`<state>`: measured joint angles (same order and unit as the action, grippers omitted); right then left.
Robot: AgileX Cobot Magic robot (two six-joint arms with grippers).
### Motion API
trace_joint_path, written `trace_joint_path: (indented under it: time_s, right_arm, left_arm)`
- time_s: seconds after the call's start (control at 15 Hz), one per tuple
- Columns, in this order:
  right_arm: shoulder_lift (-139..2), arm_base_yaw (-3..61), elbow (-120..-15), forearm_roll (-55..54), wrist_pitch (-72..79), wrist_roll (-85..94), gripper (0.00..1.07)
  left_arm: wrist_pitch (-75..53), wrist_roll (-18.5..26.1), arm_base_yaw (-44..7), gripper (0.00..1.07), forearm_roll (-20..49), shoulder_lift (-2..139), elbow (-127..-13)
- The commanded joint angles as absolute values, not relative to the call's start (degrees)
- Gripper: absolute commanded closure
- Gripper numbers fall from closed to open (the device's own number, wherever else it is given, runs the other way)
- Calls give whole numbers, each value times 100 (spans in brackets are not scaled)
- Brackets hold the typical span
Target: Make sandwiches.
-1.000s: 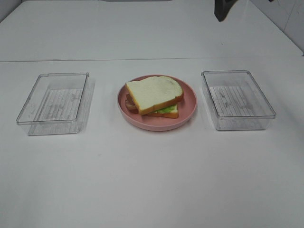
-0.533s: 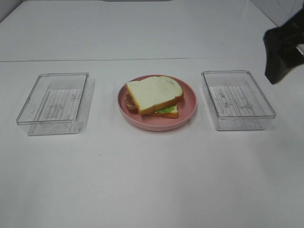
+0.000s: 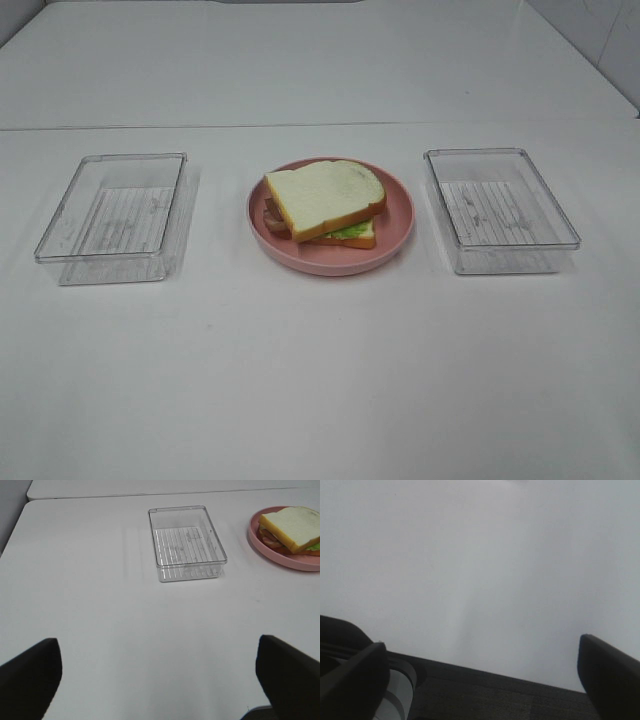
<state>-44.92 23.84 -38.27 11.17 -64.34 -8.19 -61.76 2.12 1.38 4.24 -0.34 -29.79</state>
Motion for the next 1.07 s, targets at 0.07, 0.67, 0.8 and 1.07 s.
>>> trace_joint_path:
  time_s: [0.07, 0.67, 0.8, 1.07]
  right_arm:
    - [-3896, 2361, -3346, 1192, -6400, -636, 8]
    - [-1518, 2361, -2601, 590, -6308, -252, 8]
    - [-1163, 2257, -2601, 573, -6308, -246, 8]
    - [-338, 1060, -2595, 556, -6303, -183, 8]
  left_arm:
    - [-6154, 201, 143, 6, 447, -126, -2974]
    - [-6154, 201, 143, 6, 447, -126, -2974]
    - [-6154, 201, 143, 6, 447, -126, -2974]
    - [-6154, 201, 143, 6, 447, -126, -2974]
